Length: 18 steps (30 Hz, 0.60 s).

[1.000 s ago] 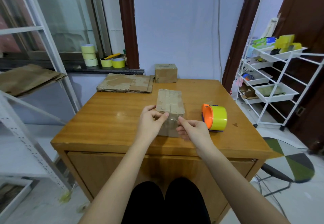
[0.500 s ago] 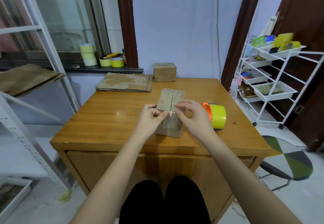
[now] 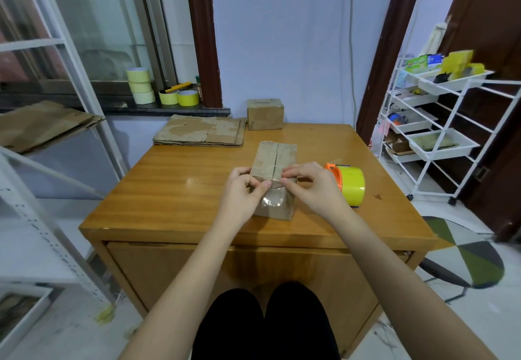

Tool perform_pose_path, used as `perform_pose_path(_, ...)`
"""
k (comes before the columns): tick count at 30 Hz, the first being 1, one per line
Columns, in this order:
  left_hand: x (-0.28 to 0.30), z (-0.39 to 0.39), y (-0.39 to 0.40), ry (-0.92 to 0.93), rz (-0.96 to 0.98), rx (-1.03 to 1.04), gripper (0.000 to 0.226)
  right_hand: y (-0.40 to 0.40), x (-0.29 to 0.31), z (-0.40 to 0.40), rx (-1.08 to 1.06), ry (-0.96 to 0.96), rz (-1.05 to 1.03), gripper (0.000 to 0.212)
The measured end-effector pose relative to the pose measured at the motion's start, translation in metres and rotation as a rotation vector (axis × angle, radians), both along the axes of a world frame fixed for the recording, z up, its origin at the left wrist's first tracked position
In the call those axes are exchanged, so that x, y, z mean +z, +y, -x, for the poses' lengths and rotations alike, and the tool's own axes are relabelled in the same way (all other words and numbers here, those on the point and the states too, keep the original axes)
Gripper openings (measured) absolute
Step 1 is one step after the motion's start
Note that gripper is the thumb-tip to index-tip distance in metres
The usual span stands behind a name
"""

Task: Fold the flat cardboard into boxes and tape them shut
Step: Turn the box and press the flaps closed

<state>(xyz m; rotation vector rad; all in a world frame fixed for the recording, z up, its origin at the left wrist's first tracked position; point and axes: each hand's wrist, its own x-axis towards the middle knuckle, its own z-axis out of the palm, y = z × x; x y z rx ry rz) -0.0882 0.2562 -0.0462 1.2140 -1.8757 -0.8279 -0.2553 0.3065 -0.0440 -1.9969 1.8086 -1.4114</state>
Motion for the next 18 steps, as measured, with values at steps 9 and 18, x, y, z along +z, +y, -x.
perform_pose_path(9, -0.004, 0.0, -0.001, -0.037, 0.046, 0.022, 0.024, 0.002, -0.001, 0.011, 0.073, -0.088, 0.002, 0.012)
perform_pose_path(18, -0.016, 0.001, -0.002, -0.035, 0.167, 0.038, 0.025, -0.005, -0.011, 0.001, -0.019, -0.099, 0.079, 0.014)
